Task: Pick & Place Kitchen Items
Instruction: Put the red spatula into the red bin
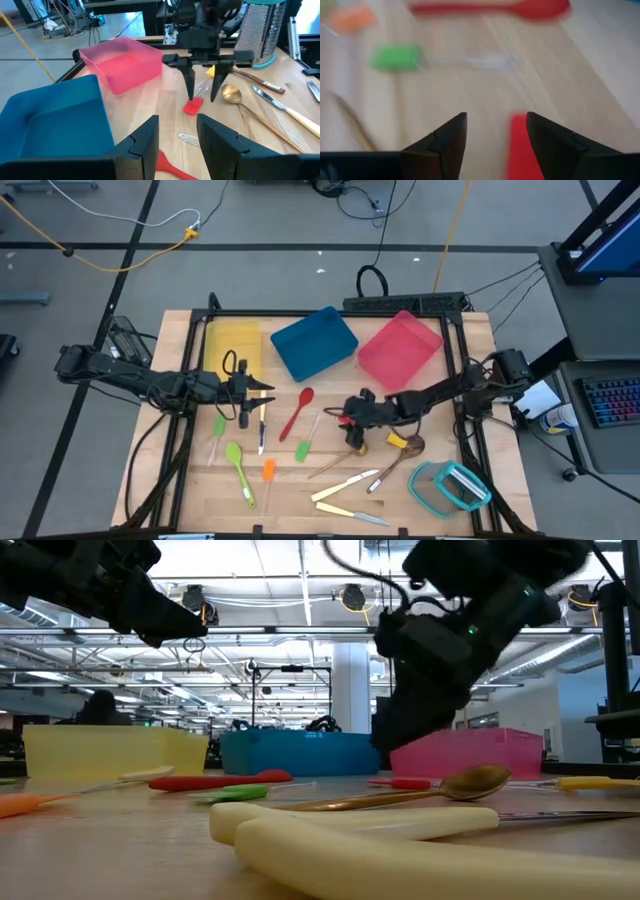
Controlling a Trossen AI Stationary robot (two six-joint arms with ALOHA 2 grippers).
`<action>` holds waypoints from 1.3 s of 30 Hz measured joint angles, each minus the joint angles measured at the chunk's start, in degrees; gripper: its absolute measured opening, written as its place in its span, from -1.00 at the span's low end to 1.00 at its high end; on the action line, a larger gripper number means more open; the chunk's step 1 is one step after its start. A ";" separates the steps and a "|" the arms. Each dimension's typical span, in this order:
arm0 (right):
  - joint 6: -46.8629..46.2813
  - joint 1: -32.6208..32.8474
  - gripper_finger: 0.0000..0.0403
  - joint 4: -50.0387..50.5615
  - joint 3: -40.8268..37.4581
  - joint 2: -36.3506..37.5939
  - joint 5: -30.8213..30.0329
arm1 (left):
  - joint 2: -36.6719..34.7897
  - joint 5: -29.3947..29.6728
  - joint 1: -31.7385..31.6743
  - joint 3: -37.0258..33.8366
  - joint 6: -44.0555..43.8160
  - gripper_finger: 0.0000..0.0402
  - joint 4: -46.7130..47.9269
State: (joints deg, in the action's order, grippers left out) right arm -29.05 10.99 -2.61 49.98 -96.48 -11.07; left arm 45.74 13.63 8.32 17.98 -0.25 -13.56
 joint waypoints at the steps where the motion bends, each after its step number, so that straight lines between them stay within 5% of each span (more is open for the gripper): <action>1: 0.22 -0.01 0.00 5.64 2.41 -0.47 -0.30 | 0.01 0.00 0.00 0.00 0.00 -0.32 0.00; 4: 0.81 -0.24 0.01 16.28 7.72 -1.03 -0.41 | 0.00 0.02 0.00 0.00 0.00 -0.32 -0.11; 9: 0.88 -2.84 0.01 19.46 9.98 -1.22 5.18 | 0.01 0.48 0.00 0.00 0.01 -0.32 -0.05; 28: 3.32 -9.12 0.01 13.13 8.06 -6.91 14.26 | 0.02 0.46 0.00 0.00 0.20 -0.32 1.75; 39: 4.85 -7.86 -0.03 14.88 8.15 -7.98 13.15 | 0.02 0.46 0.00 0.00 0.15 -0.32 2.00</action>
State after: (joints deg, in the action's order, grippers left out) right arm -24.20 3.13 12.27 58.13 -104.47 2.08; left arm 45.76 14.09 8.32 17.98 -0.10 -11.56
